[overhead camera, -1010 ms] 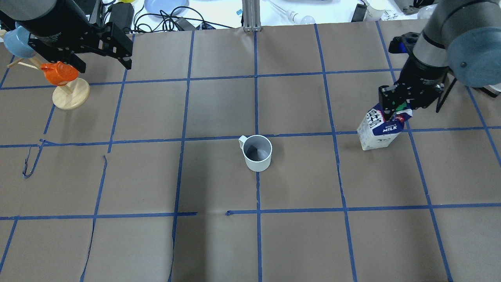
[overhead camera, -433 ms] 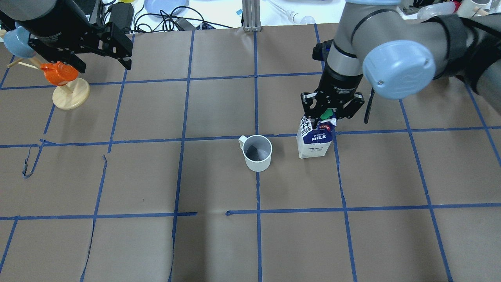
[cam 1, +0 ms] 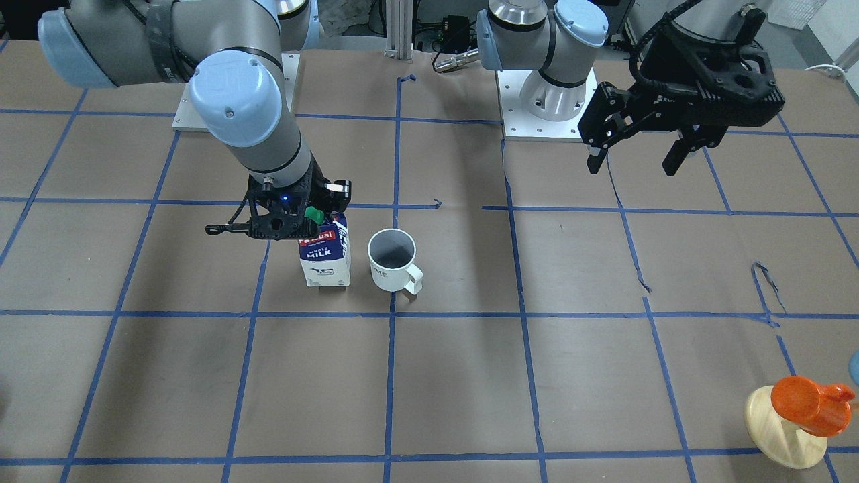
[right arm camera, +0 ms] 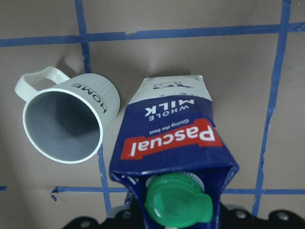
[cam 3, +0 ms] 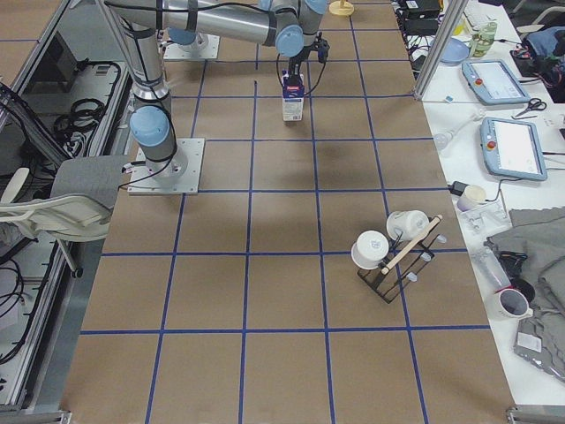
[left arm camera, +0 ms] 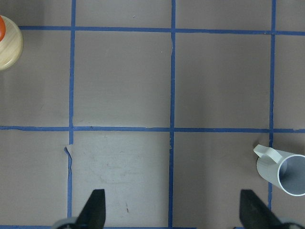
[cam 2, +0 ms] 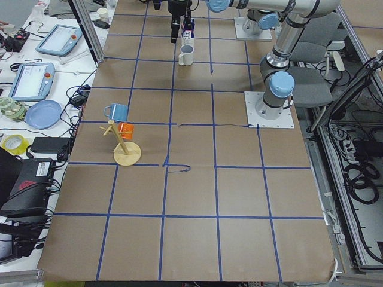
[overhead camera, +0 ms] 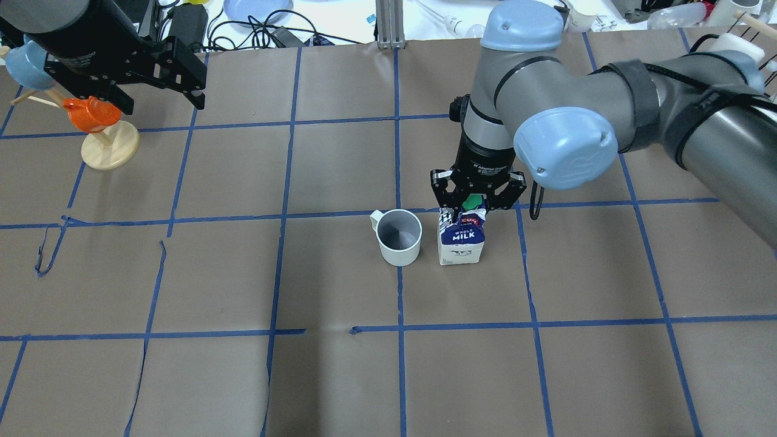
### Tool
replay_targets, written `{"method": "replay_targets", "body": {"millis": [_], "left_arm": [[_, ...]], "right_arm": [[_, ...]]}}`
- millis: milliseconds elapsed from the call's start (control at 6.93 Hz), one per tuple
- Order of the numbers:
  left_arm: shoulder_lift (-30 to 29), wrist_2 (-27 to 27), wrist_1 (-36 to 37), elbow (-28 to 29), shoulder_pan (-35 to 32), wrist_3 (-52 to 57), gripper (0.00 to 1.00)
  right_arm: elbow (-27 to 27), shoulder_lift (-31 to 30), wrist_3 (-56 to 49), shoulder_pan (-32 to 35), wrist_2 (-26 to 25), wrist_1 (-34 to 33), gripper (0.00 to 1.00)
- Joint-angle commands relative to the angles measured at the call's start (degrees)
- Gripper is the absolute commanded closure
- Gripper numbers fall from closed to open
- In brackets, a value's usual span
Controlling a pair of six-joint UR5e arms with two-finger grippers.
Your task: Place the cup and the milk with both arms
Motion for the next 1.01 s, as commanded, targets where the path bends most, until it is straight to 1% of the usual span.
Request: {"method": "replay_targets", "body": {"millis": [0, 144, 288, 433, 577, 721, 865], "left_arm": [[0.1, 0.0, -0.1, 0.0, -0.2, 0.0, 0.00], [-0.2, 0.0, 0.2, 0.0, -0.2, 0.0, 0.00], [0.2, 0.1, -0.1, 0.0, -0.2, 0.0, 0.00], [0.0, 0.0, 0.0, 0.0, -0.2, 0.0, 0.00], [0.1, 0.0, -0.1, 0.0, -0.2, 0.0, 0.00], [0.0, -0.1, 0.0, 0.0, -0.2, 0.0, 0.00], [-0.2, 0.0, 0.0, 0.0, -0.2, -0.1, 0.00]], "right_arm": [[0.7, 0.0, 1.5, 0.6, 0.2, -1.3, 0.56], [0.8, 0.1, 1.5, 0.6, 0.1, -1.3, 0.22], [0.7, 0.1, 1.3, 0.6, 0.0, -1.2, 0.00], [0.1, 0.1, 1.1, 0.6, -0.8, -1.3, 0.00], [-1.8, -0.6, 1.1, 0.4, -1.1, -1.2, 0.00], [-6.8, -1.6, 1.0, -0.3, -2.2, 0.5, 0.00], [-12.8, -2.1, 0.8, -0.7, -5.9, 4.4, 0.00]]}}
